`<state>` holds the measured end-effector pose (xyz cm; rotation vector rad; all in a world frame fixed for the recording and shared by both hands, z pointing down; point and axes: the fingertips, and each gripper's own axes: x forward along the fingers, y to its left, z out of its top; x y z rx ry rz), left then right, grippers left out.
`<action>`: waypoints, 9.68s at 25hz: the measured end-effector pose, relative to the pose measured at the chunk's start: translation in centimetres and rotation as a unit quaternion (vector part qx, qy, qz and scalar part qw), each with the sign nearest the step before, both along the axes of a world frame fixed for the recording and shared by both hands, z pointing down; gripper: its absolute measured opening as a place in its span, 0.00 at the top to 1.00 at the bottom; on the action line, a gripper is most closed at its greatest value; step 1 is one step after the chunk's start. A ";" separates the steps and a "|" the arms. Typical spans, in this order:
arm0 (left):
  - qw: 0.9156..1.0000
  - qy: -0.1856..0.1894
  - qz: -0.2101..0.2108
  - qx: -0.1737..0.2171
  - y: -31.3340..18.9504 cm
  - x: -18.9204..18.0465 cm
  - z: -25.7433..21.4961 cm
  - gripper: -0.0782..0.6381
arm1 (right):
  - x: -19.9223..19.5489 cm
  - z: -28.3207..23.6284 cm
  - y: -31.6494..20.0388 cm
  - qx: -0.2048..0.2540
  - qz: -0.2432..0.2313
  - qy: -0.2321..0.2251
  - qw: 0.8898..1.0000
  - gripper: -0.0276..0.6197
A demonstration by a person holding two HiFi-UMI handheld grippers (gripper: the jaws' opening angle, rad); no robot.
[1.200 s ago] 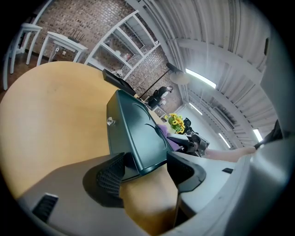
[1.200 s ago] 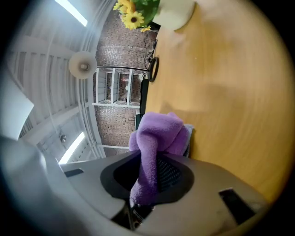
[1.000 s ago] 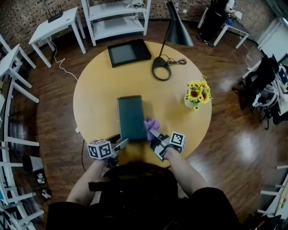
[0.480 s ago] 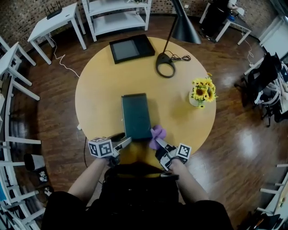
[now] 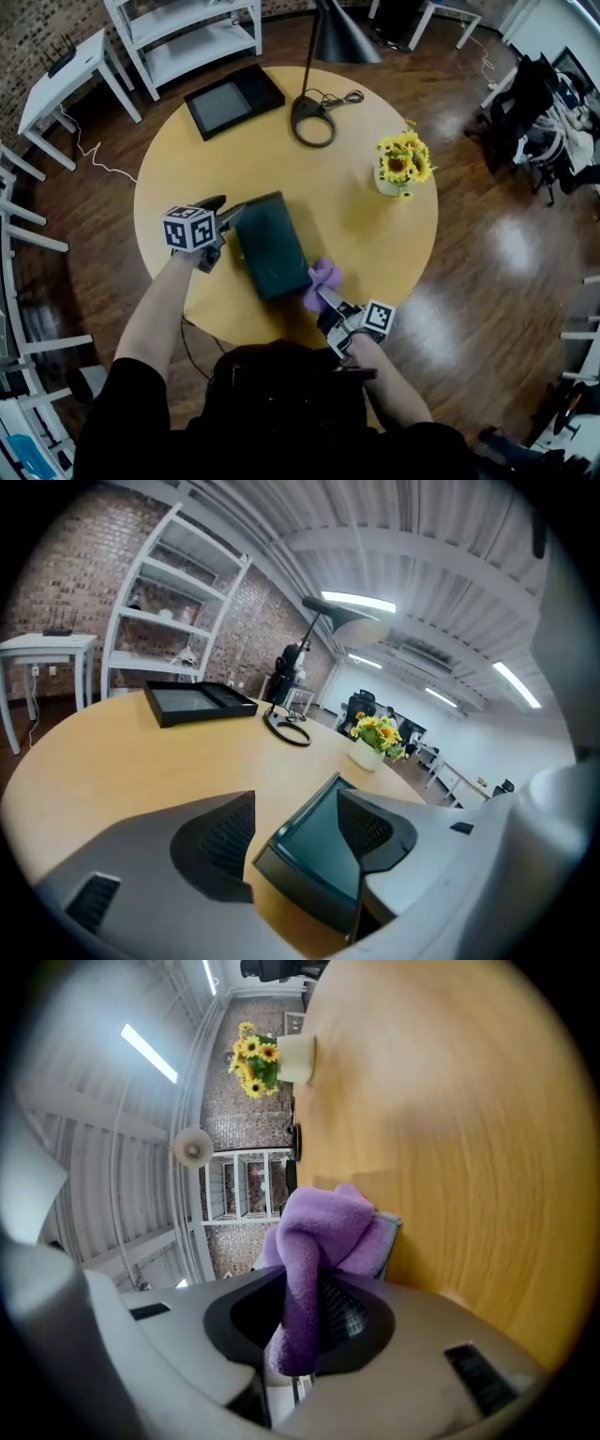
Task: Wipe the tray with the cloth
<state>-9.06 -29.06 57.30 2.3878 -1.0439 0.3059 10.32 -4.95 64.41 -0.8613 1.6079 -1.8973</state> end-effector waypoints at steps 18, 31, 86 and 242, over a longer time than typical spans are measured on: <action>0.998 -0.032 0.054 -0.022 5.0 -2.4 3.1 0.51 | 1.1 -0.1 -5.0 -0.004 0.015 0.044 0.999 0.84; 0.992 0.014 -0.106 -0.068 14.5 -5.9 3.3 0.51 | -0.6 -0.5 -18.7 0.016 -0.062 0.105 0.992 0.84; 0.958 0.158 -0.238 -0.034 22.9 -4.1 2.6 0.58 | -12.4 -9.9 -8.3 0.348 -0.420 0.358 0.758 0.84; 0.920 0.126 -0.297 0.221 23.8 -9.3 -15.5 0.70 | 11.7 -22.3 -8.8 0.411 -0.009 0.451 0.792 0.96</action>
